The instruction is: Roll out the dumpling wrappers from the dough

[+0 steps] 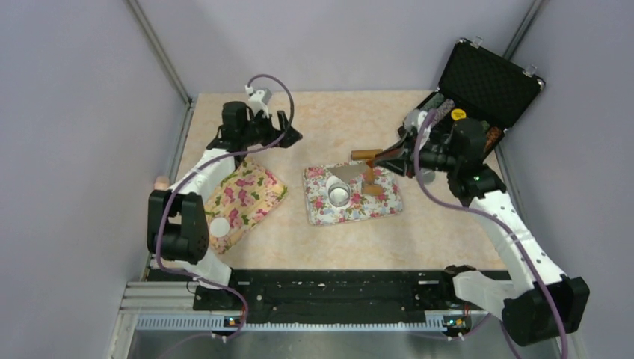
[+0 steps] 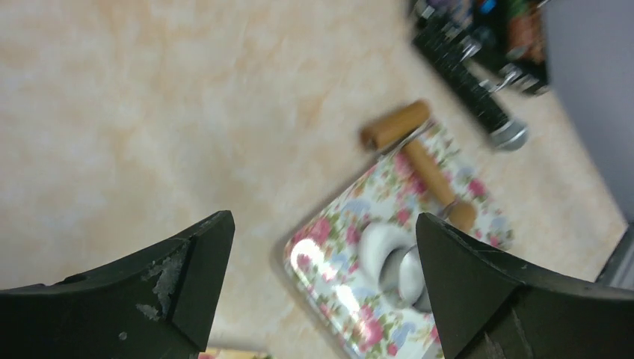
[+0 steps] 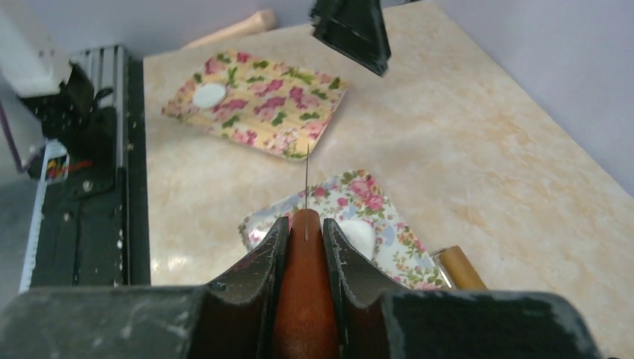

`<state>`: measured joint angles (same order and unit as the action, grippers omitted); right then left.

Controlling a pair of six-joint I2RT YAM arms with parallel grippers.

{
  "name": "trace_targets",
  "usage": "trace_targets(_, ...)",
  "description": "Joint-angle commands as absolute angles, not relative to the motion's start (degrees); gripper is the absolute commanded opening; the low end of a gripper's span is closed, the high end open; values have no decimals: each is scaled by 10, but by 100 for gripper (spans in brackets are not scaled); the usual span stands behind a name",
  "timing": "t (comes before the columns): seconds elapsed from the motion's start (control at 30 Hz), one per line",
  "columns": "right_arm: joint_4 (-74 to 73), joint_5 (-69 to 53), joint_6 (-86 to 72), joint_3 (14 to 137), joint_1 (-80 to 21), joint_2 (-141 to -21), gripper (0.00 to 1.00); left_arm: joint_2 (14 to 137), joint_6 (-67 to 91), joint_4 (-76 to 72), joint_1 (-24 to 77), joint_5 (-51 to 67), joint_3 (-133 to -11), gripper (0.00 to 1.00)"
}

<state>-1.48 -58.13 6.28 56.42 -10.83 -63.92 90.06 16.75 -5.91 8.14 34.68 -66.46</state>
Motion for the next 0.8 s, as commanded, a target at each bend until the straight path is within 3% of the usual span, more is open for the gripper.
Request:
trace_targets(0.0,-202,-528,304,545,-200,-597,0,982,74,144,99,248,-688,95)
trace_targets(0.17,-232,-459,368,540,-310,-619,0,1040,73,181,124,216,-713,90)
trace_targets(0.33,-138,-375,341,521,-375,-663,0,1051,60,184,152,178,-710,90)
trace_targets(0.77,-67,-261,307,593,-446,-790,0,1068,58,184,156,189,-711,90)
